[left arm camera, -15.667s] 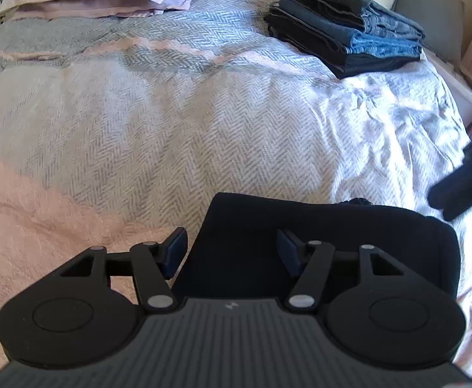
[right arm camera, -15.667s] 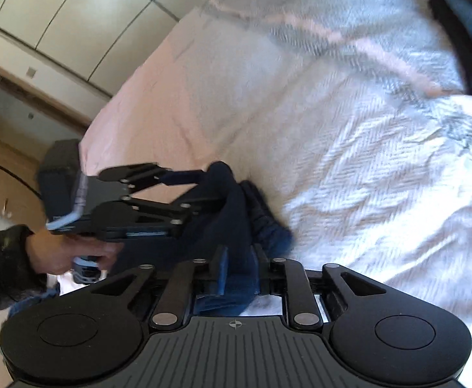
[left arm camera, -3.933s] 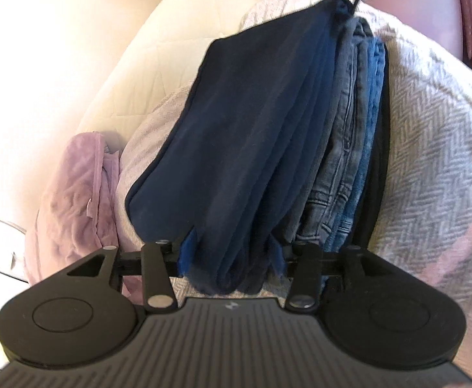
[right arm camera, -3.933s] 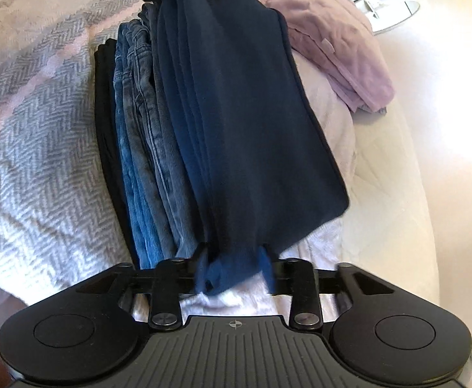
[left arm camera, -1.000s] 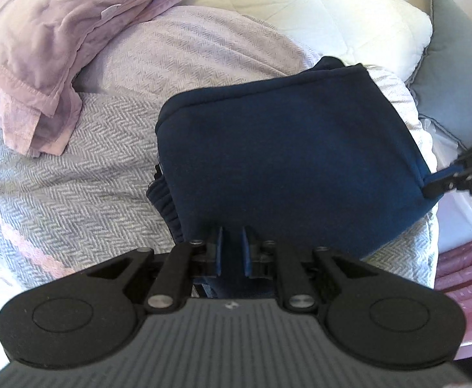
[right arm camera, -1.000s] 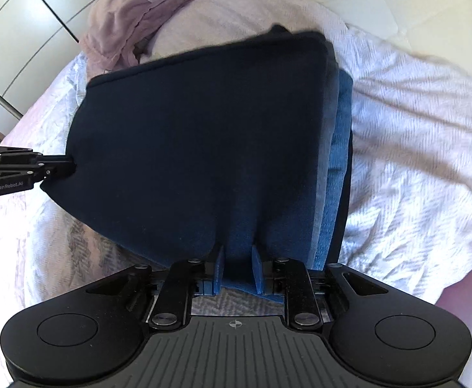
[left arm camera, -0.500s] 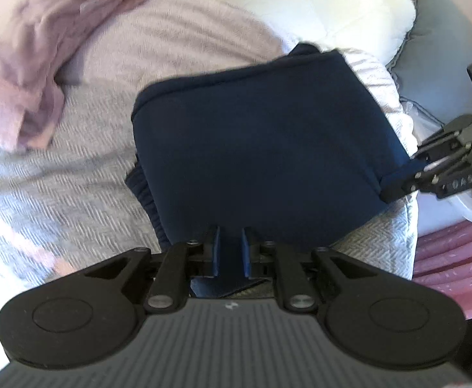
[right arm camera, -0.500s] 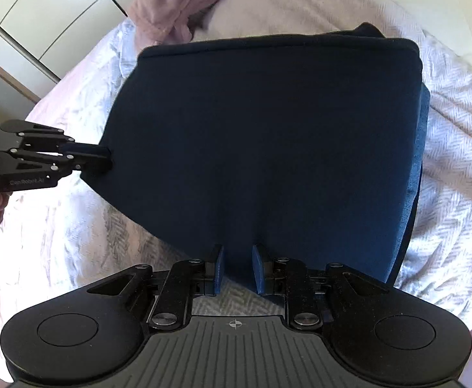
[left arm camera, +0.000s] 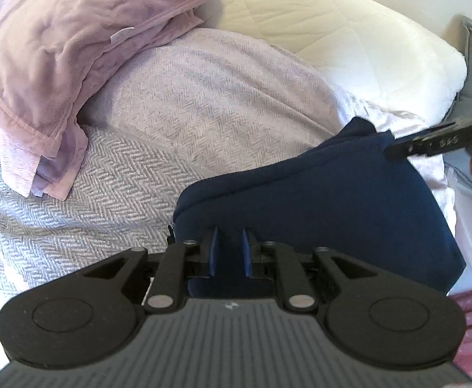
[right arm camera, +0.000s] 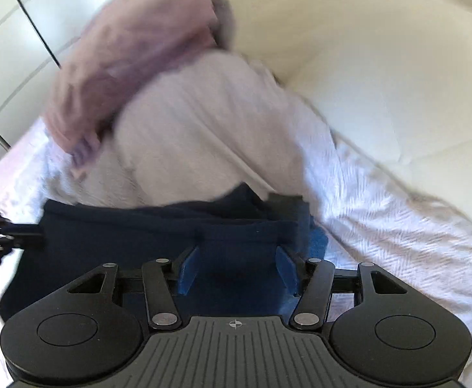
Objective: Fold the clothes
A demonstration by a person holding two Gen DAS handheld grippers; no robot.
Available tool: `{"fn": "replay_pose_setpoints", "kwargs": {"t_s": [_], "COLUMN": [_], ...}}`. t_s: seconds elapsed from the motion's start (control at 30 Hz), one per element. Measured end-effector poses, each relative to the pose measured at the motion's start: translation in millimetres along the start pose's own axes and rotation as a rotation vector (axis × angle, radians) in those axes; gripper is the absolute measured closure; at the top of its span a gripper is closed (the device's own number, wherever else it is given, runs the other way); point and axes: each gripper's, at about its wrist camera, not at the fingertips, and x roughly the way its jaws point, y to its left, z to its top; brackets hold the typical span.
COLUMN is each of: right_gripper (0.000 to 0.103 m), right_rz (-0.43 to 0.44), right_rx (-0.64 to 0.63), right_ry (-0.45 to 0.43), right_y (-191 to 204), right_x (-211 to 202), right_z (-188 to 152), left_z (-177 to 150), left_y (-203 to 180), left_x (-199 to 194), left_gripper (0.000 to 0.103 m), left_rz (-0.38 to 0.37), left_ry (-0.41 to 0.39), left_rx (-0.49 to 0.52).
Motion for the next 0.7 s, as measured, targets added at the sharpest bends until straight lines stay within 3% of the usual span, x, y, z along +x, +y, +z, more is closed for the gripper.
{"fn": "replay_pose_setpoints", "kwargs": {"t_s": [0.1,0.23,0.43,0.53,0.7], "right_gripper": [0.047,0.047,0.046,0.045,0.025], "right_rz": [-0.001,-0.003,-0.033,-0.080,-0.169], "right_rx": [-0.006,0.016,0.108,0.159,0.215], "right_ry": [-0.022,-0.064,-0.114,-0.140,-0.224], "right_y": [3,25,78,114,181], "right_x": [-10,-47,-104,-130,-188], "right_z": [-6,-27,-113,-162,-236], "left_z": [-8,-34,-89,-126,-182], "left_y": [-7,-17,-33,-44,-60], "left_x": [-15,-41,-80,-106,-173], "left_gripper": [0.088,0.071,0.040,0.037,0.011], "left_rz": [0.011,0.026,0.032,0.011,0.037], "left_ry": [-0.012,-0.035,-0.074,-0.100,-0.198], "left_rx": [0.012,0.024,0.046,0.048,0.057]}}
